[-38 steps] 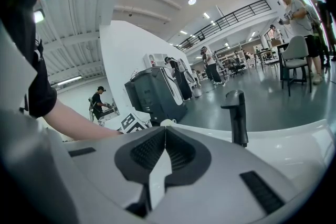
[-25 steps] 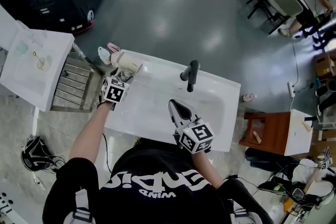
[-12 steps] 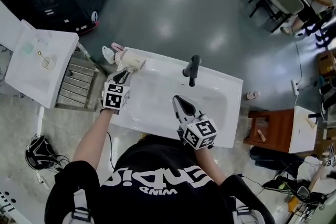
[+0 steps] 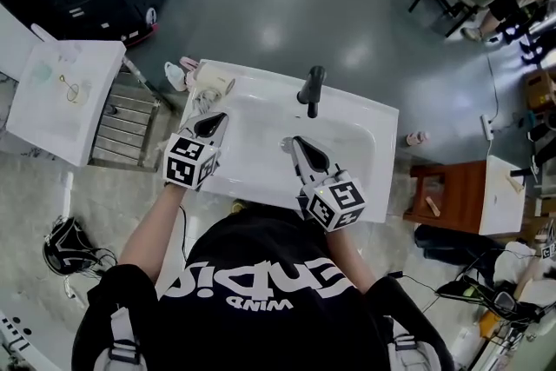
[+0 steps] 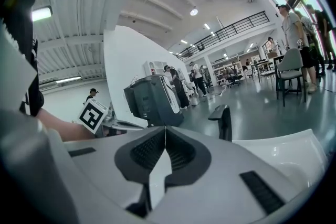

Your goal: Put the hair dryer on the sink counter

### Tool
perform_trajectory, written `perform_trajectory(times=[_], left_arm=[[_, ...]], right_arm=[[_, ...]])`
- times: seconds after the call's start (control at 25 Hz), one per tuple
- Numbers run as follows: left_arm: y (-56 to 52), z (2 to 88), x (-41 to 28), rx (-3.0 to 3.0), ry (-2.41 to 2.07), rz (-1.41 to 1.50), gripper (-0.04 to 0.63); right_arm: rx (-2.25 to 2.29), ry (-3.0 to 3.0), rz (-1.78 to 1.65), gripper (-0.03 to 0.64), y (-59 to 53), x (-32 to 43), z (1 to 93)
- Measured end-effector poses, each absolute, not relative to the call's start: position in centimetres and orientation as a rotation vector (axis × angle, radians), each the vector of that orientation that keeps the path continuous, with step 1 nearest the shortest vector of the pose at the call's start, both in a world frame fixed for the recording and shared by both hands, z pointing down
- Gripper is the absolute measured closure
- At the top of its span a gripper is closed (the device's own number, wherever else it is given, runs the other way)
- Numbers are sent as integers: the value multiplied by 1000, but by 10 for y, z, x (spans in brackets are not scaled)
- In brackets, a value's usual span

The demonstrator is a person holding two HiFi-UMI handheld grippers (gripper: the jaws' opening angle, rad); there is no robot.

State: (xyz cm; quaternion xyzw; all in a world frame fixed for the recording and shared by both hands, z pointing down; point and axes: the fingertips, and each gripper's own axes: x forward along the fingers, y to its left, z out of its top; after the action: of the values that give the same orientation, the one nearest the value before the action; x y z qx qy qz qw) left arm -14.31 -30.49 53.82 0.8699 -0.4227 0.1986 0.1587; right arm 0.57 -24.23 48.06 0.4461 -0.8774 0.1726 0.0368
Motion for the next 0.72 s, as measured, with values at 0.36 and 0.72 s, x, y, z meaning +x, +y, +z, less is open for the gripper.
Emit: perform_trajectory(times=[0.36, 0.72], left_arm=[[-267, 474, -100, 2662, -1078, 379, 575], [-248, 425, -92, 2841, -1099, 177, 575]], right_arm=[[1431, -2683, 399, 598, -228, 34, 460], [1398, -2713, 219, 598, -213, 38, 443]])
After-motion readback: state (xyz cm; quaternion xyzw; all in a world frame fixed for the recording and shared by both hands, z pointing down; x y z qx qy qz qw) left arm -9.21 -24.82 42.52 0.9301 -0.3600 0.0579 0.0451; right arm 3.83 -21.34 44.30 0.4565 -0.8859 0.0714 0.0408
